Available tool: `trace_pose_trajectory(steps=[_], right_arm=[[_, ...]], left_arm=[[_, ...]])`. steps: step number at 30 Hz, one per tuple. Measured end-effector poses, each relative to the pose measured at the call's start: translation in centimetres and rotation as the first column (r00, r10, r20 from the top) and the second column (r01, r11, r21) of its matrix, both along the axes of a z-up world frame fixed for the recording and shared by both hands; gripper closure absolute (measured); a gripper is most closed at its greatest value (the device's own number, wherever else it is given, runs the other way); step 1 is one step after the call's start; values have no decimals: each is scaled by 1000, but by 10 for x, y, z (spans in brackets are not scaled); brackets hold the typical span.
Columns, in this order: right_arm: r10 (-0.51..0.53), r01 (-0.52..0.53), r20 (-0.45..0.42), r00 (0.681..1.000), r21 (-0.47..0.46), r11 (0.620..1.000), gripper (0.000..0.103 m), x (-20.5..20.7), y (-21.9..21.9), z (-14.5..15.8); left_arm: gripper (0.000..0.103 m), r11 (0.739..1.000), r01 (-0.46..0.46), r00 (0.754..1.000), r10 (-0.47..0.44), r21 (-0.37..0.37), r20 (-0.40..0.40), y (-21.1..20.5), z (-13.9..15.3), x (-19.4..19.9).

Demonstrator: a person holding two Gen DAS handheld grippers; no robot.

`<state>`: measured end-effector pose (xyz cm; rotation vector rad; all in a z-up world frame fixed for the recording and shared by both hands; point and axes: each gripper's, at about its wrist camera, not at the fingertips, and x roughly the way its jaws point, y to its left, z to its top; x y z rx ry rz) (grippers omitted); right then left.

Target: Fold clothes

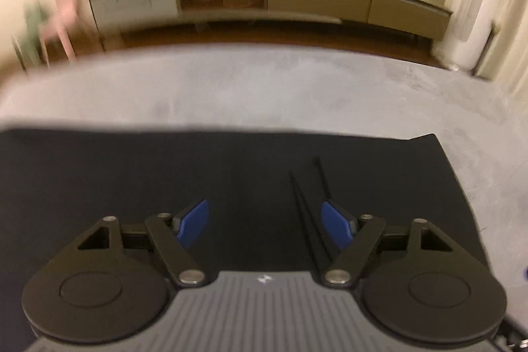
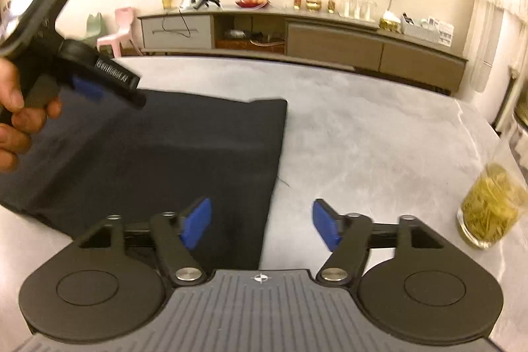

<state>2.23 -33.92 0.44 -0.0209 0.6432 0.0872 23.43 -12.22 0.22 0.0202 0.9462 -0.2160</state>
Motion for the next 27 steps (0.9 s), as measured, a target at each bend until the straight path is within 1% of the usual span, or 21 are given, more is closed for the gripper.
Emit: trace_pose_trajectory(steps=[2, 4, 5, 6, 9, 13, 16, 19, 20, 21, 24, 25, 26, 27], right_arm=[[10, -10, -7, 1000, -10, 1000, 29, 3, 1, -1], [11, -11, -20, 1000, -19, 1000, 29, 3, 7, -4], [12, -12, -26, 1000, -23, 1000, 29, 2, 10, -6], [12, -13, -32, 999, -28, 1000, 29, 2, 13, -7], [13, -15, -50, 999, -39, 999, 29, 3, 21, -13], [14, -17, -64, 998, -38, 999, 29, 15, 25, -23], [25, -28, -69, 997, -43, 999, 29, 17, 29, -26], [27, -30, -69, 997, -49, 998, 29, 20, 29, -27], [25, -28, -70, 997, -49, 998, 29, 20, 28, -27], [23, -26, -73, 997, -47, 999, 29, 22, 26, -28], [25, -26, -87, 996, -15, 1000, 29, 23, 22, -28], [32, -32, -92, 995, 2, 999, 32, 23, 21, -27], [41, -40, -93, 995, 14, 999, 39, 23, 22, -27], [50, -48, -94, 994, 26, 999, 43, 23, 24, -27]], left_arm=[[27, 996, 41, 998, -45, -79, -47, 3, -9, 9], [27, 991, 83, 994, -90, -102, -62, -7, -16, 14], [27, 990, 103, 993, -108, -96, -48, -14, -18, 15], [28, 989, 119, 992, -122, -85, -38, -20, -19, 16], [37, 983, 165, 986, -166, -86, -13, -35, -19, 23], [39, 974, 210, 978, -210, -81, 9, -47, -22, 31], [39, 965, 240, 971, -240, -107, 18, -52, -24, 37], [46, 965, 227, 974, -227, -134, 19, -46, -24, 42], [46, 967, 215, 977, -214, -134, 18, -43, -24, 44], [46, 973, 199, 980, -198, -117, 16, -41, -24, 43], [46, 985, 167, 986, -165, -44, 30, -34, -19, 31], [45, 985, 169, 985, -167, -27, 41, -33, -14, 24], [44, 984, 180, 982, -179, -11, 55, -36, -6, 15], [41, 979, 202, 977, -201, -1, 71, -42, 2, 7]])
